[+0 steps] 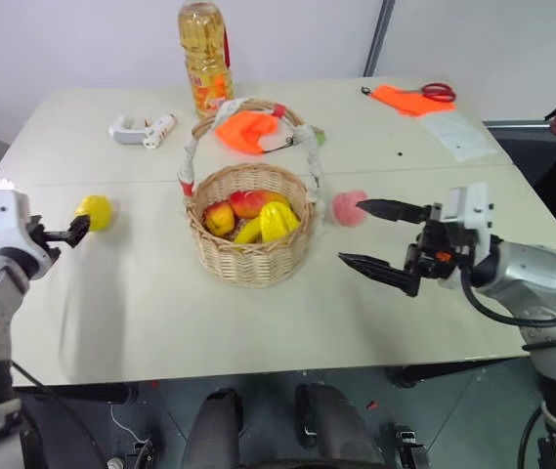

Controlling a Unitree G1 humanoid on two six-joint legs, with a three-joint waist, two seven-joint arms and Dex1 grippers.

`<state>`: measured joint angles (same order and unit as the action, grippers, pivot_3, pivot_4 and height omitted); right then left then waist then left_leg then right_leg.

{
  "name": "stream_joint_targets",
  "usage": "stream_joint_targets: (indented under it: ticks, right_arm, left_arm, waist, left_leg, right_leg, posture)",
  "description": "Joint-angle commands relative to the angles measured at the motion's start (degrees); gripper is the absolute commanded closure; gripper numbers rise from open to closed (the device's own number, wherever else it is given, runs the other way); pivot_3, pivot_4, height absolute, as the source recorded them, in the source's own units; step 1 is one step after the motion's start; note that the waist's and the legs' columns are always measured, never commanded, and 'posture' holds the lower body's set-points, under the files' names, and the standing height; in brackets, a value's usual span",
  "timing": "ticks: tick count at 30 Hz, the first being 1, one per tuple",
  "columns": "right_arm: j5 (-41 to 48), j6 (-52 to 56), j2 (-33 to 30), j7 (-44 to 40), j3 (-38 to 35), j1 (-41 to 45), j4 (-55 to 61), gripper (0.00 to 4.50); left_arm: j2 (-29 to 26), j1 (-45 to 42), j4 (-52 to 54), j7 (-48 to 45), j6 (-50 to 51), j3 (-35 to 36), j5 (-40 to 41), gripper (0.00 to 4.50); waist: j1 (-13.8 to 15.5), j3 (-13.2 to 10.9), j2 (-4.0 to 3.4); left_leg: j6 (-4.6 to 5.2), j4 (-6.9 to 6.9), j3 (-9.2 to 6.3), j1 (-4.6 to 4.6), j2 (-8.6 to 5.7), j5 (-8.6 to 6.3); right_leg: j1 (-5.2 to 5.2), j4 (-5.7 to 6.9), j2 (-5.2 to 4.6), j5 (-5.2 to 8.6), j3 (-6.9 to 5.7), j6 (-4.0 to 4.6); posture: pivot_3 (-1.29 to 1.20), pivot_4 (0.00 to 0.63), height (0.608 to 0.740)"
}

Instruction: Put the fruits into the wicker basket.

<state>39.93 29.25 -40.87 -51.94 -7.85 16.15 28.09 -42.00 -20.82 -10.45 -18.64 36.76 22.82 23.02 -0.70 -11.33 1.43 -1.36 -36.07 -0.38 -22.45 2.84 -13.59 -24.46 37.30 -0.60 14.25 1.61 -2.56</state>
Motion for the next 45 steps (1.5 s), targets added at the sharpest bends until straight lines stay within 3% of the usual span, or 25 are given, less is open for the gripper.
stream_joint_targets:
  ticks: [1,11,14,17,22,25,28,32,36,42,45]
  right_arm:
    - [2.03,0.54,0.48,0.56,0.45,2.06,2.78,0.03]
    - [3.11,1.63,0.68,2.05,1.29,2.14,5.04,0.03]
    - [3.16,1.77,0.70,2.89,1.28,2.05,5.66,0.00]
    - [3.26,1.95,0.66,3.39,1.34,1.92,6.12,0.00]
    - [3.04,2.12,0.57,4.08,1.24,1.56,6.80,0.00]
    - [2.22,1.61,0.13,4.10,0.44,0.95,6.01,0.00]
    - [0.99,0.69,-0.81,2.97,-0.37,0.81,3.45,0.00]
    - [-0.45,-0.47,-1.61,1.54,-0.56,1.90,-0.11,0.00]
    - [-3.15,-1.74,-2.09,0.46,0.34,3.19,-4.03,0.00]
    - [-5.84,-1.50,-2.14,1.22,0.78,3.56,-5.17,0.00]
    - [-6.57,-0.92,-2.06,2.26,0.68,3.02,-4.43,0.00]
  left_arm:
    - [-1.67,-6.41,-7.30,-0.73,-2.02,-4.25,-4.61,0.00]
    - [0.40,-18.76,-27.81,-4.80,-9.67,-11.82,-11.73,0.00]
    - [0.81,-20.45,-30.66,-4.27,-10.46,-11.40,-12.10,0.90]
    - [0.67,-20.63,-31.12,-4.40,-11.47,-11.34,-12.36,2.37]
    - [-1.04,-15.40,-23.52,-5.73,-12.21,-7.71,-10.07,2.37]
    - [-2.09,-2.69,-3.12,-15.20,-11.10,-0.84,-1.25,2.37]
    - [-3.04,10.47,20.78,-24.65,-2.20,4.66,13.85,2.37]
    - [-5.22,15.52,36.18,-26.12,4.98,4.54,22.92,2.37]
    - [-3.31,4.73,42.21,-18.80,9.87,-7.90,22.42,2.37]
    - [2.34,-7.31,35.62,-14.81,9.03,-21.52,13.61,2.37]
    - [3.90,-9.43,32.33,-15.17,7.74,-24.13,10.66,1.22]
  waist:
    - [0.02,0.00,0.03]
    - [-0.19,0.01,0.05]
    - [-0.17,0.01,0.05]
    - [-0.12,0.01,0.05]
    - [-0.32,0.01,0.05]
    - [-1.23,0.01,0.09]
    - [-1.28,-0.01,0.11]
    - [-0.05,-0.03,0.08]
    - [0.18,-0.03,0.08]
    - [-0.59,-0.02,0.08]
    - [-0.49,-0.02,0.08]
  left_leg:
    - [0.00,0.00,0.00,-0.02,-0.01,0.00]
    - [0.00,0.02,-0.01,-0.03,0.00,0.00]
    - [0.00,0.01,-0.01,-0.04,0.00,0.00]
    - [0.00,0.01,-0.01,-0.04,0.00,0.00]
    - [0.00,0.01,-0.01,-0.04,0.00,0.00]
    - [0.00,0.06,0.04,-0.03,0.07,0.00]
    - [-0.01,0.09,0.01,-0.10,0.13,0.00]
    - [-0.03,-0.02,0.04,-0.03,0.06,0.01]
    - [-0.04,-0.17,0.04,0.01,0.00,0.02]
    - [-0.03,-0.14,0.08,-0.02,-0.02,0.03]
    - [0.08,0.03,0.00,-0.01,0.01,-0.03]
  right_leg:
    - [0.00,-0.02,0.00,-0.01,-0.01,-0.03]
    - [-0.01,-0.02,0.01,-0.05,-0.04,-0.12]
    - [-0.01,-0.02,0.01,-0.08,-0.04,-0.18]
    - [-0.01,-0.01,0.00,-0.09,-0.04,-0.20]
    - [-0.01,-0.01,0.00,-0.11,-0.04,-0.23]
    - [-0.04,-0.02,-0.04,-0.12,0.00,-0.24]
    - [-0.10,0.01,-0.22,-0.10,-0.04,-0.24]
    - [0.03,-0.03,-0.20,0.05,-0.06,0.05]
    - [0.18,-0.09,-0.19,0.08,-0.09,0.00]
    - [0.20,-0.12,-0.05,-0.08,0.07,-0.25]
    - [0.03,0.06,0.07,0.03,0.06,-0.47]
  posture:
    - [0.00,0.150,0.740]
    - [0.00,0.150,0.740]
    - [0.00,0.150,0.740]
    - [0.00,0.150,0.740]
    - [0.00,0.150,0.740]
    - [0.00,0.150,0.740]
    - [0.00,0.150,0.740]
    - [0.00,0.150,0.740]
    - [0.00,0.150,0.740]
    - [0.00,0.150,0.740]
    - [0.00,0.150,0.740]
